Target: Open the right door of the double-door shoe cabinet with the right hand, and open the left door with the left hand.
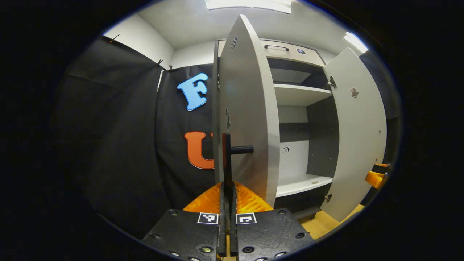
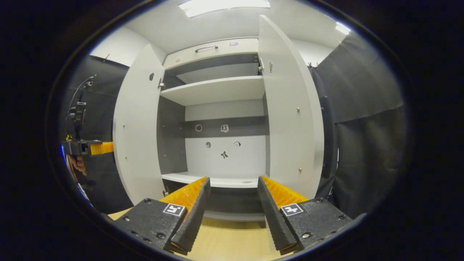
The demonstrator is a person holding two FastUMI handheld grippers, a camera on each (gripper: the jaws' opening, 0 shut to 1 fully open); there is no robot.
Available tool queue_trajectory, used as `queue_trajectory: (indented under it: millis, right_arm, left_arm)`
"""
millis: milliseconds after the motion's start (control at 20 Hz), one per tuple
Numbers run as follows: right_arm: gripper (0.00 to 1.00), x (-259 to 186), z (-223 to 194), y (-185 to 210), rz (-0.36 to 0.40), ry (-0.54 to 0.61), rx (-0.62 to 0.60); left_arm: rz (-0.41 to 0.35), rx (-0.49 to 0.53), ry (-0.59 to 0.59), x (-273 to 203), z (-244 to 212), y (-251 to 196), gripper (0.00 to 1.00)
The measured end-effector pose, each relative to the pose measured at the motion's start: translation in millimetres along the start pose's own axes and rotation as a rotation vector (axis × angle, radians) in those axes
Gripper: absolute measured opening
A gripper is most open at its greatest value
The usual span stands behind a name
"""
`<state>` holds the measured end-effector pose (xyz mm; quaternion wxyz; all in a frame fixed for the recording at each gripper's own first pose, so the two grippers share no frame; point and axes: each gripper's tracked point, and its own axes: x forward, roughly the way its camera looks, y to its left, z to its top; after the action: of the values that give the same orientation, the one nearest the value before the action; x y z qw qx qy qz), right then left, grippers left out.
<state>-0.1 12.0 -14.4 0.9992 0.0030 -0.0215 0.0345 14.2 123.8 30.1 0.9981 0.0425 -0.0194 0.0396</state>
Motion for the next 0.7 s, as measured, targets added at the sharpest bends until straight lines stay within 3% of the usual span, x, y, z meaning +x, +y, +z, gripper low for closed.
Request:
queue_trajectory:
  millis: [150, 250, 550, 700]
  right_arm:
    - [0.81, 3.5, -1.0, 3.2, 0.001, 0.006, -0.003]
    - [0.82, 3.8, -1.7, 4.3, -0.001, 0.01, -0.007]
    - [0.82, 1.7, -2.8, 7.7, -0.014, 0.015, -0.016]
    - [0.81, -0.8, -2.2, 8.2, -0.018, 0.012, -0.014]
  left_arm:
    - [0.043, 0.025, -0.009, -1.5, -2.3, 35.6, 0.03]
    - [0.001, -0.068, 0.002, 1.7, -3.5, 39.6, 0.0]
    - [-0.08, -0.047, -0.005, 4.1, -4.4, 52.3, 0.0]
    - [-0.085, -0.043, 0.012, -1.6, -11.1, 58.6, 0.03]
